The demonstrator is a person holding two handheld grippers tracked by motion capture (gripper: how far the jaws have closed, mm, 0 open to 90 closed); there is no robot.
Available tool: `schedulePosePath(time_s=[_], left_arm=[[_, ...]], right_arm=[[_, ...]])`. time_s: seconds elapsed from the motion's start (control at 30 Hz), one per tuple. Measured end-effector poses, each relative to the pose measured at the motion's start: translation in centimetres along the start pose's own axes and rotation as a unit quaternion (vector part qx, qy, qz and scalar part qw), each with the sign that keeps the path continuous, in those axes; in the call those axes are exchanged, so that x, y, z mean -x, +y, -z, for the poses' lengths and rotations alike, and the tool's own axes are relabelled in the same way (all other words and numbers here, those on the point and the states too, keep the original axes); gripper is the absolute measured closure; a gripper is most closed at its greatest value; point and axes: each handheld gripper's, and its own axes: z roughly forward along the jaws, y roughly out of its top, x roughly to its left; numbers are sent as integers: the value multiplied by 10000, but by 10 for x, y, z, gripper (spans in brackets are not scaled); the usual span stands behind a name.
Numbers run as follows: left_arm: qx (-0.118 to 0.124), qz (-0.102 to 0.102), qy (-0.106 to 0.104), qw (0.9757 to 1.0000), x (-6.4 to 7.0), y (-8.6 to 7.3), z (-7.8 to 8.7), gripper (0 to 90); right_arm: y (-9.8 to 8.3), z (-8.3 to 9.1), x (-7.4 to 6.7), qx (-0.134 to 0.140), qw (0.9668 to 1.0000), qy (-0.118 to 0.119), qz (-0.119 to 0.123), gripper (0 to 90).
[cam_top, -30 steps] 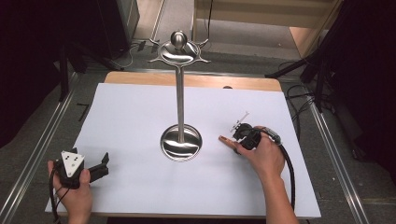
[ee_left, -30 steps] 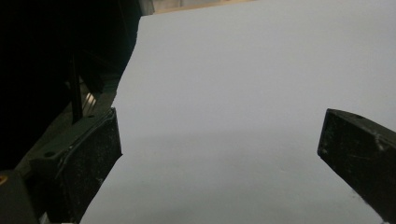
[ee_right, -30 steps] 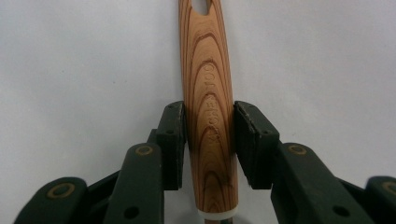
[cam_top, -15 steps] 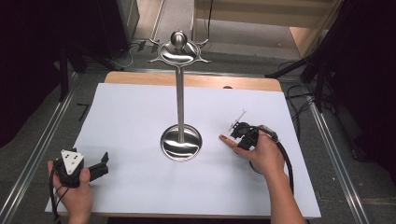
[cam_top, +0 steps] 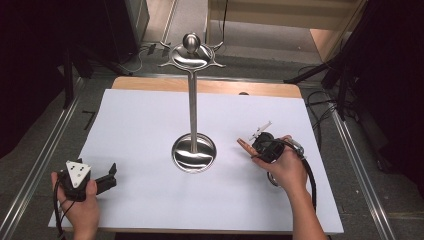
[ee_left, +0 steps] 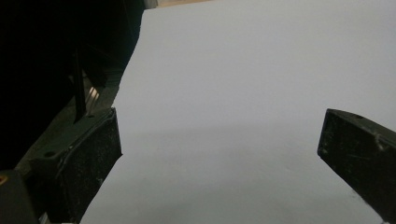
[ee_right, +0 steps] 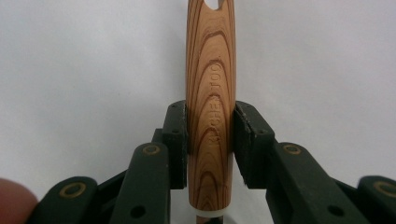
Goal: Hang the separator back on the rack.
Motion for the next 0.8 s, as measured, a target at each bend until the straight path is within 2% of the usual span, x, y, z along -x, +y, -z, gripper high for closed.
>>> schedulePosePath(time_s=[0.17,0.33,0.37,0.47,0.5,0.53,0.63,0.8], left_arm=[[3,-23,1,10000,1,0,0,2],[20,-28,-2,10000,1,0,0,2],[10,-32,4,10000,1,0,0,2],[13,-35,4,10000,1,0,0,3],[13,-35,4,10000,1,0,0,2],[17,-37,26,10000,1,0,0,2],[24,-24,22,10000,1,0,0,2],[26,-22,24,10000,1,0,0,2]], right_arm=[[-3,10,0,417,9987,159,-244,701],[-3,17,-2,710,9968,174,-321,701],[-3,19,-2,797,9962,133,-315,701],[-4,24,-4,1068,9932,207,-405,702],[-4,24,-4,1068,9932,207,-405,702],[-4,28,-4,1378,9887,306,-501,702],[-3,34,-5,1710,9829,435,-534,702],[-2,44,-11,2136,9734,510,-647,702]])
